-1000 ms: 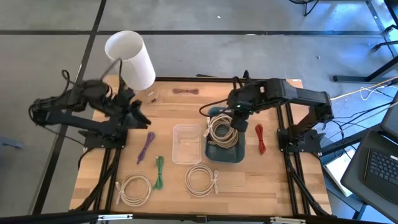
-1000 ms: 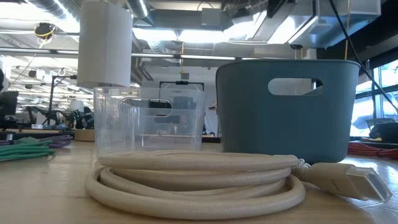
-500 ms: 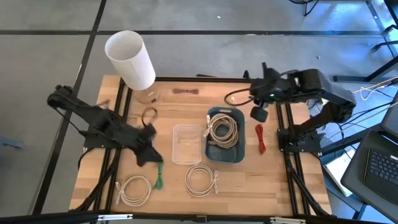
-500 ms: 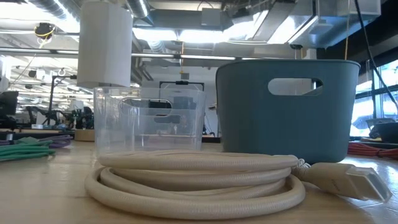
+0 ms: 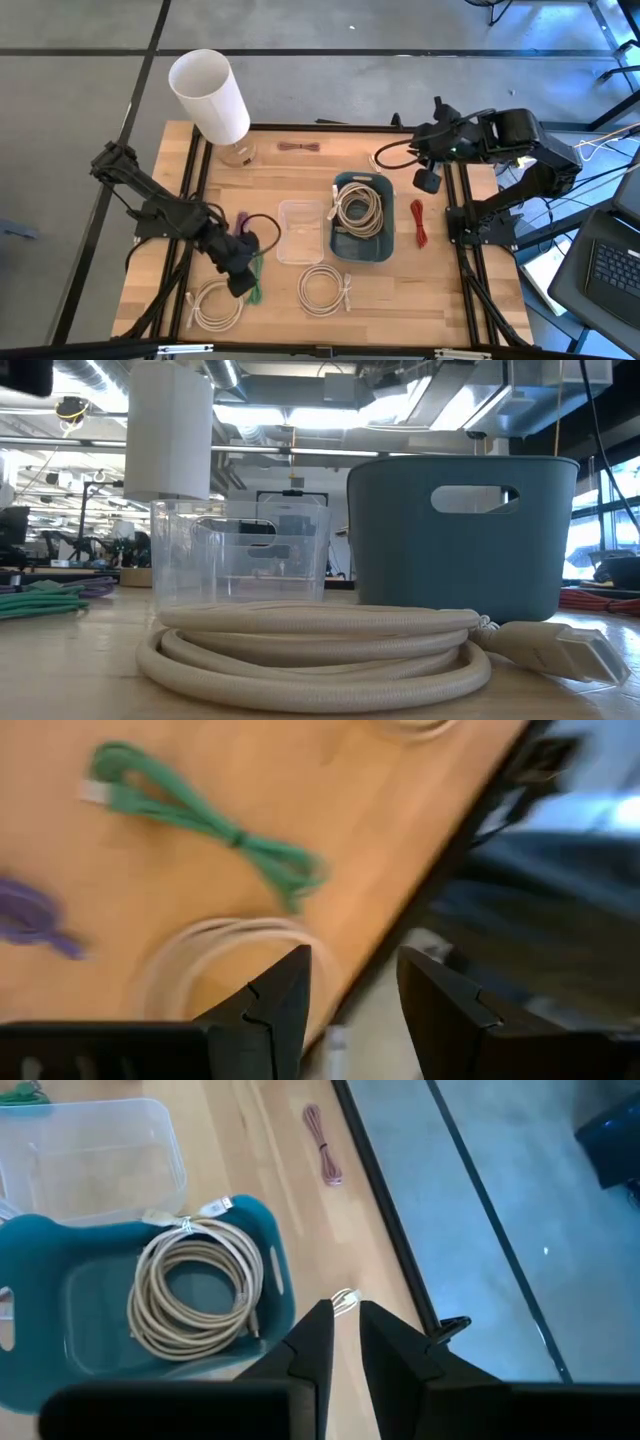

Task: Pick & Place USB Port
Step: Put the light brown HDMI cable into the blue bin

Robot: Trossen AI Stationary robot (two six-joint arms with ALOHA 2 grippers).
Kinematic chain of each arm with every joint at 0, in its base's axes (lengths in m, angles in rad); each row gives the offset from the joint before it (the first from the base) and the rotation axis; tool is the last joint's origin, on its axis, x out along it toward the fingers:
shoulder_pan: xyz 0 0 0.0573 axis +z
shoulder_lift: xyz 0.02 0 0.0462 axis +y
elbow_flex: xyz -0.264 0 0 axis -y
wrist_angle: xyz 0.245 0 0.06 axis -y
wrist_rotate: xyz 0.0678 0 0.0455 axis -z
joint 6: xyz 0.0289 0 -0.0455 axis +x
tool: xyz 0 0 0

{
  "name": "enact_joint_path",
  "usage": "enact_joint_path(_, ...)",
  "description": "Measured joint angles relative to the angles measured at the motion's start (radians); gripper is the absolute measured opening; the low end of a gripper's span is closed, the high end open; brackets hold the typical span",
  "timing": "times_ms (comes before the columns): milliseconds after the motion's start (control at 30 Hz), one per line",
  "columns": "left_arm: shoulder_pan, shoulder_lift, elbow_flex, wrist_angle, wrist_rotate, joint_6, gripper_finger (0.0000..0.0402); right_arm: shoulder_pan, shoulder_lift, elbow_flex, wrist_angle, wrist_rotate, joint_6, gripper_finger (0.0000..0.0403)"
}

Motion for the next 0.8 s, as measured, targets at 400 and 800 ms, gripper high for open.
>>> enact_joint_path(400, -0.008, 0.065, 0.0, -0.122, -0.066, 0.182, 0.0143, 0.0, -0.002, 0.0, 0.0, -0.004, 0.109, 0.0056)
enact_joint_path(800, -0.226, 0.064, -0.088, -0.12, -0.075, 0.37, 0.0143, 0.0, -0.002, 0.0, 0.0, 0.026, 0.118, 0.0056)
